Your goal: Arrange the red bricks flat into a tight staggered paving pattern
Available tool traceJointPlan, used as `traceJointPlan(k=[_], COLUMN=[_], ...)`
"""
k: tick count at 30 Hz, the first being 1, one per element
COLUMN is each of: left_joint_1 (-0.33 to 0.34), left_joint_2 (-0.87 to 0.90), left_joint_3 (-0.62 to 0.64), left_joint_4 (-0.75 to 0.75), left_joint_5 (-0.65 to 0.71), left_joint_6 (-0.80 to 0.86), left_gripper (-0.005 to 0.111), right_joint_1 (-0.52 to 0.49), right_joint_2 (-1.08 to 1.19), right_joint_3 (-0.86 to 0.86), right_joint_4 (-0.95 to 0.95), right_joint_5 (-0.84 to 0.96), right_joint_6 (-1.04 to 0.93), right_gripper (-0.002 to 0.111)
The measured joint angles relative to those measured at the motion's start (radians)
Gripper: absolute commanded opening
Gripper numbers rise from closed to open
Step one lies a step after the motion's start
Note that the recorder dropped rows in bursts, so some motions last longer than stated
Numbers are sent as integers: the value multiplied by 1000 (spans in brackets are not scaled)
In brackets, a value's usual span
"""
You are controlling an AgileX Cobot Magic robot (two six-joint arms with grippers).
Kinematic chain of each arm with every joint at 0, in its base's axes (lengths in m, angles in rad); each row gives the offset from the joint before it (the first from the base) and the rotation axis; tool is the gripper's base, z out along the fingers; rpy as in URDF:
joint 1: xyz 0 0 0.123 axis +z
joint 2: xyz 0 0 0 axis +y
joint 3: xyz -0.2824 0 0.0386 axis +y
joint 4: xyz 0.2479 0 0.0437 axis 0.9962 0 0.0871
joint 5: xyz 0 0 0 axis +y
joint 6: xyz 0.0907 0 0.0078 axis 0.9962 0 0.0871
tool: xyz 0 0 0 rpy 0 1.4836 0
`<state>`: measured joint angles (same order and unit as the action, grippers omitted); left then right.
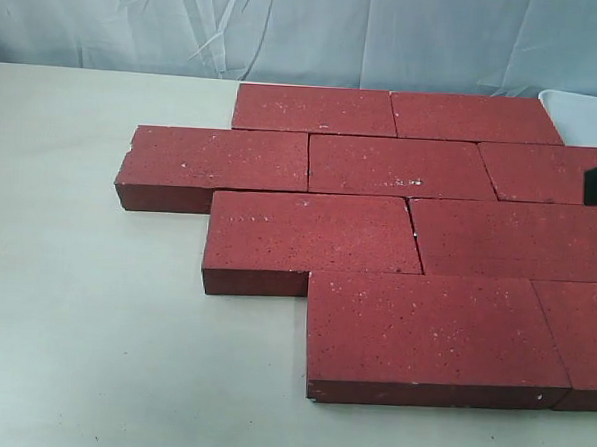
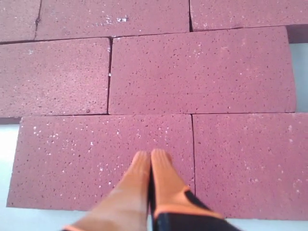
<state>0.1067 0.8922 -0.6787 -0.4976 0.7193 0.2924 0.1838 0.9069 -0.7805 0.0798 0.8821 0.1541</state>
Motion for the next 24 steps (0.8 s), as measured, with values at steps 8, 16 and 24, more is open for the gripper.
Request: traceJointPlan(k=[8,16,24], left_joint_1=[0,0,0], left_joint_2=[-103,-117,-117], left_joint_3=[1,1,1], left_joint_4=[-10,1,1], left_joint_5=[23,41,41], left_joint_6=[0,0,0], left_gripper=[0,0,0], right_joint_1=[0,0,0], right_joint_2=[-249,-483,-572], right_joint_3=[26,26,31], right_joint_4=[-38,-73,-160], right_joint_5=[69,88,30], right_joint_6=[0,0,-2], right_gripper=[-1,-1,-1])
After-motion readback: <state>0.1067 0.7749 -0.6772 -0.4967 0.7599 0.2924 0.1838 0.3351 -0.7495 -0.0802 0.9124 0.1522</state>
